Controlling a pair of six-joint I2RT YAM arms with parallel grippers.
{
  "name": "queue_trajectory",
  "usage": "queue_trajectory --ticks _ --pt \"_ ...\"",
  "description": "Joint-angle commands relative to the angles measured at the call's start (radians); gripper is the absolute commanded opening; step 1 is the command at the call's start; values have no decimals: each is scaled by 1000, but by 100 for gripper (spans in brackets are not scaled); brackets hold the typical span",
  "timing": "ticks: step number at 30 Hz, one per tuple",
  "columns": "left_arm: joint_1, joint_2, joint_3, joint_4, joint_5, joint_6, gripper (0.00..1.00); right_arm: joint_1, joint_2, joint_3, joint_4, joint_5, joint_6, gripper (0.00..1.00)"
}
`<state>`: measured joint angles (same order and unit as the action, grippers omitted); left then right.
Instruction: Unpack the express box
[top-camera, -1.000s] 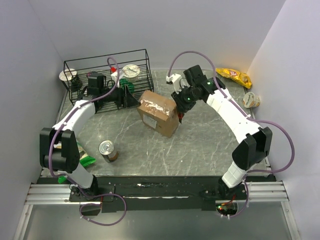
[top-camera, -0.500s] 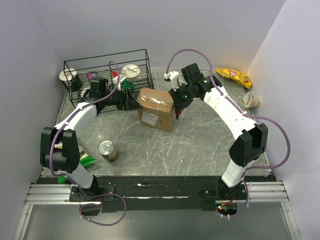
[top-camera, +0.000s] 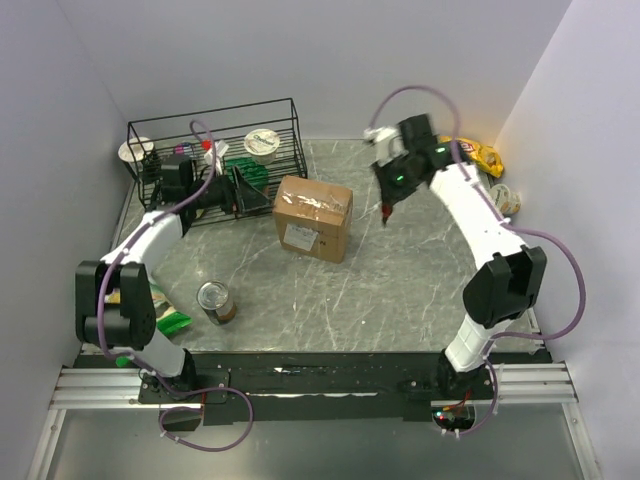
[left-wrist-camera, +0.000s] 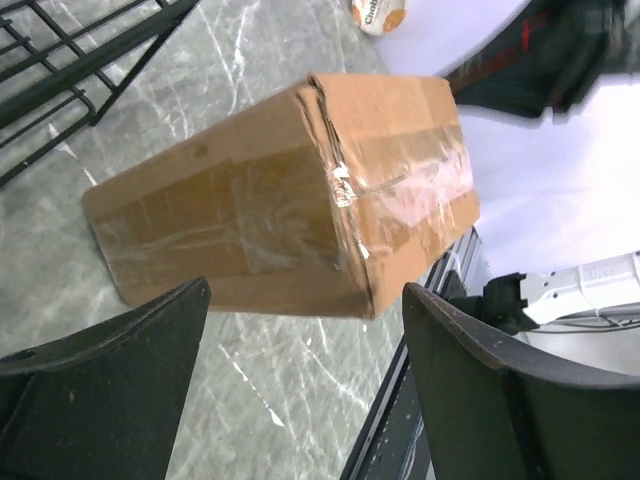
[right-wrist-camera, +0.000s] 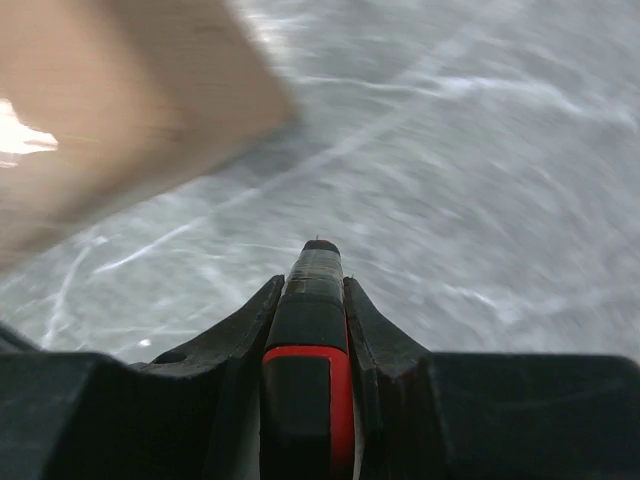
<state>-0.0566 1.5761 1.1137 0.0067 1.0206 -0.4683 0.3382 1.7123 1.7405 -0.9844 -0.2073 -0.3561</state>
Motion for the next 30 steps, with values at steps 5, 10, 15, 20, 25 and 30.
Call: queue_trajectory --ticks 5,10,15,20,25,30 --pt "-5 -153 -170 299 -42 -94 84 -206 -140 41 419 -355 74 0" --pt "-14 -82 9 104 6 38 83 -186 -189 10 575 -606 66 0" --pt "-15 -4 74 23 9 37 81 -87 -168 59 594 -558 2 0" --pt "-15 -21 5 124 33 18 82 -39 -80 246 471 -550 6 0" --pt "-15 34 28 76 65 42 83 -8 -59 277 456 -540 -4 0" --pt "-23 82 69 59 84 71 83 19 -54 247 509 -492 -15 0"
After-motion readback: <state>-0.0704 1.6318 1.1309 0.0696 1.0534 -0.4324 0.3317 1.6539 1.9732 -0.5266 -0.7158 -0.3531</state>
